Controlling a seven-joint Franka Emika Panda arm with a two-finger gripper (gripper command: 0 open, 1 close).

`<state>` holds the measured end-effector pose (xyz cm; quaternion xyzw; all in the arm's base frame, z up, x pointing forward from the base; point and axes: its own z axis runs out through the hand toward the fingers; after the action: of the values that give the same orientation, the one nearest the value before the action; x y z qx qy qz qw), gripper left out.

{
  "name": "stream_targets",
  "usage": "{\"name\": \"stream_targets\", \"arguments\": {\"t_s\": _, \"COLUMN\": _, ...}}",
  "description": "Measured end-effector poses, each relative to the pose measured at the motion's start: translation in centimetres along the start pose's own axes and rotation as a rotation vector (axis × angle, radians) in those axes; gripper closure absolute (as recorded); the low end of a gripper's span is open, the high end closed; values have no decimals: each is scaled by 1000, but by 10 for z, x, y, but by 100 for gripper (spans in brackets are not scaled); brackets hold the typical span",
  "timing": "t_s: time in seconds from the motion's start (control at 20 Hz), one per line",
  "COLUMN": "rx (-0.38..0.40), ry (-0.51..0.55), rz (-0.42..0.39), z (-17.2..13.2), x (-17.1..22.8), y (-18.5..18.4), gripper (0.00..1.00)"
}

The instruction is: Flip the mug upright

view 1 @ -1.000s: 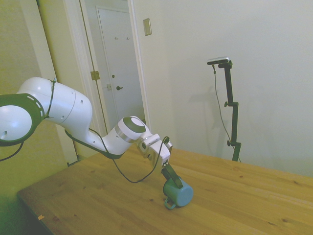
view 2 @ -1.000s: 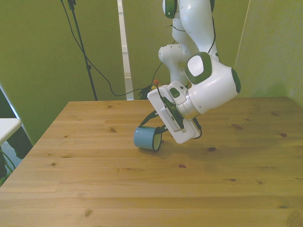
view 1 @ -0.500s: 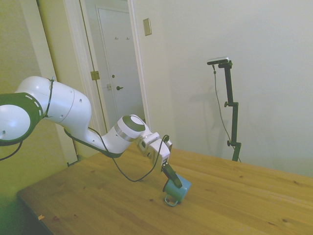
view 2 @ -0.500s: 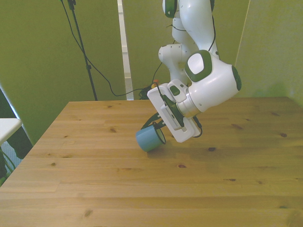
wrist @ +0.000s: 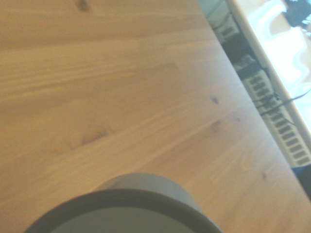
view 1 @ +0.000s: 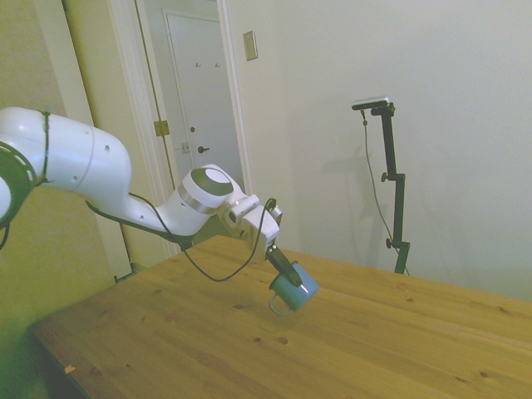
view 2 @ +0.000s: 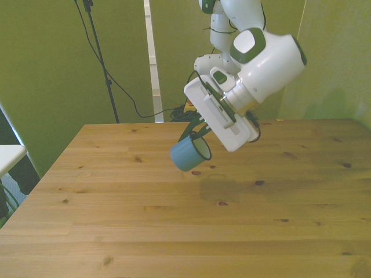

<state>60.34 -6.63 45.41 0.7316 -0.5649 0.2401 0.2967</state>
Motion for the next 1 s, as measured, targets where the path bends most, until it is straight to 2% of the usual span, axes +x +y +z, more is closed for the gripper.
{"name": "stream_targets", "arguments": {"t_s": 0.1, "rx": 93, "ry": -70, "rz": -1, "z": -11, "x": 12, "y": 3, "gripper": 100}}
{"name": "stream_targets", "arguments": {"t_s": 0.3, "rx": 262, "ry": -218, "rz": -2, "z": -7, "x": 21, "y": -1, "gripper": 100}}
{"name": "stream_targets", "arguments": {"t_s": 0.55, "rx": 426, "ry": -432, "rz": -23, "z": -6, "x": 11, "y": -8, "gripper": 100}}
{"name": "stream_targets", "arguments": {"t_s": 0.85, "rx": 568, "ry": -715, "rz": -115, "z": 2, "x": -8, "y": -10, "gripper": 100}}
{"name": "stream_targets", "arguments": {"t_s": 1.0, "rx": 549, "ry": -761, "rz": -144, "z": 18, "x": -15, "y": -11, "gripper": 100}}
